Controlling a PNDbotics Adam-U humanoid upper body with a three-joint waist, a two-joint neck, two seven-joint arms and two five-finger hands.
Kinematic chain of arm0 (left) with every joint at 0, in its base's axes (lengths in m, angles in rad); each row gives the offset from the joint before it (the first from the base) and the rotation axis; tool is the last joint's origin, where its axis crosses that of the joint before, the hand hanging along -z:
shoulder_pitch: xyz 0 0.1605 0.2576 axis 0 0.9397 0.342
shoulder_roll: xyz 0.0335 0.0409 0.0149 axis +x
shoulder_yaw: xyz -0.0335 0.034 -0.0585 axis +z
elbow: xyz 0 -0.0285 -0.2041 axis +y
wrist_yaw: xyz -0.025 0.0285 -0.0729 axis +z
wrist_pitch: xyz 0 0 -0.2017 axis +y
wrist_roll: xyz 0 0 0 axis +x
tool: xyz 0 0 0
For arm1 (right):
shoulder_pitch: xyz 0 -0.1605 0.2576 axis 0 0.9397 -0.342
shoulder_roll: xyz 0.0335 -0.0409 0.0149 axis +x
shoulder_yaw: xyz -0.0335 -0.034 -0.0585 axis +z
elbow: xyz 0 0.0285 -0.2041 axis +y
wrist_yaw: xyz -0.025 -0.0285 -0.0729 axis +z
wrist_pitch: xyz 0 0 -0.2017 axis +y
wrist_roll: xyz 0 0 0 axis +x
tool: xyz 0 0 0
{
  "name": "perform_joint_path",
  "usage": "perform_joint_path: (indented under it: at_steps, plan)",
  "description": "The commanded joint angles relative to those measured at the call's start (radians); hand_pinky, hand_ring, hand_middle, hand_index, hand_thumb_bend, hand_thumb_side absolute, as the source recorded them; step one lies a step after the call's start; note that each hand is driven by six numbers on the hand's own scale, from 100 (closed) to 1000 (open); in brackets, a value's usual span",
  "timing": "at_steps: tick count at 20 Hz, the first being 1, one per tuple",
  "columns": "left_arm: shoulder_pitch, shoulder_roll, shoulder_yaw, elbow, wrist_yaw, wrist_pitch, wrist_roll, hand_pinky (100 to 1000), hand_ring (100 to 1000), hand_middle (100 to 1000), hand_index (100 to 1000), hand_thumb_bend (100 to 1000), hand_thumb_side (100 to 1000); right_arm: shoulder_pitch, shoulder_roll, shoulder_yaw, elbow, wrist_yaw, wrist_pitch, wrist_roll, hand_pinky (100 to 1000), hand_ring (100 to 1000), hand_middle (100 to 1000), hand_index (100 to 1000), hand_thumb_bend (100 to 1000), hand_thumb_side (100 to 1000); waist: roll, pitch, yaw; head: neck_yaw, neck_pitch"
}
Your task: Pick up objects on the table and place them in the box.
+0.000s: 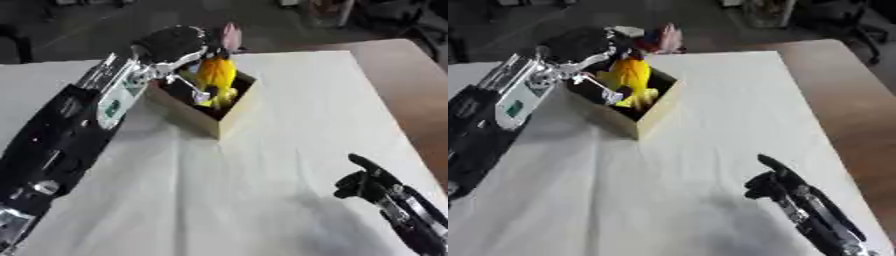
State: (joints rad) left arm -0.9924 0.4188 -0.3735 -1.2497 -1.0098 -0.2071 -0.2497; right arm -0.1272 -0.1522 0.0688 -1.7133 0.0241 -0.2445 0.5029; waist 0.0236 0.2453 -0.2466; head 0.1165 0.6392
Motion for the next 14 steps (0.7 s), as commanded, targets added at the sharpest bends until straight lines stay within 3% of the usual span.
perform_joint_path:
  at_steps: [1, 2, 14]
  plan:
    - [-0.018, -0.001, -0.008, 0.008, -0.057, 0.008, 0.058, 751, 709, 737, 862, 402, 298, -0.009, -0.001, 0.001, -0.011, 0.0, 0.0, 0.004, 714, 670, 662, 1000, 100, 815, -0.002, -0.021, -0.002, 0.005, -0.013]
    - [-0.017, -0.003, -0.012, 0.02, -0.074, 0.008, 0.075, 763, 727, 750, 871, 439, 305, -0.009, -0.001, 0.001, -0.011, 0.0, 0.0, 0.004, 714, 670, 662, 1000, 100, 815, -0.001, -0.021, -0.003, 0.006, -0.013]
    - [-0.002, -0.025, -0.001, 0.11, -0.263, -0.019, 0.163, 778, 742, 762, 875, 436, 336, -0.01, -0.001, -0.001, -0.011, 0.002, 0.0, 0.001, 714, 669, 661, 1000, 100, 814, -0.004, -0.02, 0.001, 0.002, -0.018]
